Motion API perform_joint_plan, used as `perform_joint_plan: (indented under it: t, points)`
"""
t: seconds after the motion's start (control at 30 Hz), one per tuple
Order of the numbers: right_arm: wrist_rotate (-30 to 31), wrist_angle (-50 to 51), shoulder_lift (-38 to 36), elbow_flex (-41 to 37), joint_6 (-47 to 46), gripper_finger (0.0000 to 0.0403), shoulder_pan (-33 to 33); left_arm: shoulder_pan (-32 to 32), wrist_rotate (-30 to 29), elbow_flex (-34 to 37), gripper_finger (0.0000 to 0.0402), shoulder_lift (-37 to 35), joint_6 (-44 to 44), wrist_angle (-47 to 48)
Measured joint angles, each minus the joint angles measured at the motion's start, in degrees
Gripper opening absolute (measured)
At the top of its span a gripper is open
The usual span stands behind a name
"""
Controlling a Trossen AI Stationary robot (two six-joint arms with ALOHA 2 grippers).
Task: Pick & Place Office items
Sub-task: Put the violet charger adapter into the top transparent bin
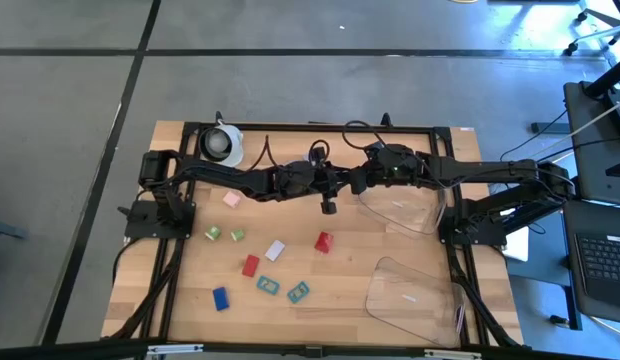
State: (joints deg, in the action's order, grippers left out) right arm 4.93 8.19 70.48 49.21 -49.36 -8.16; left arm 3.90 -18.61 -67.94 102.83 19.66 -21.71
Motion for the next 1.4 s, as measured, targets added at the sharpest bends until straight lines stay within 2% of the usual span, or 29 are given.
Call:
perform_joint_plan:
  t: [0.27,0.6,0.77,1.1,1.4]
  points:
    - [0.2,-0.46,0.0,0.0,-0.11,0.0145,-0.04,0.07,-0.07,0.07,0.0145,0.0,-0.24,-0.65]
    - [-0.09,1.33,0.05,-0.09,1.92,0.0138,-1.31,-0.04,0.57,0.04,0.0214,-0.09,-3.49,-2.55]
    - [-2.28,6.46,-1.69,-0.09,4.13,0.0142,-4.41,-0.04,-1.2,0.04,0.0234,-0.09,-7.43,-2.17]
    - [-2.58,13.44,-13.09,-0.09,8.44,0.0141,-9.99,-0.04,-4.68,0.04,0.0233,-0.07,-17.74,-0.35]
    - [1.53,19.36,-23.1,-0.09,10.88,0.0141,-10.93,-0.34,-5.22,0.04,0.0231,-0.07,-20.08,-0.35]
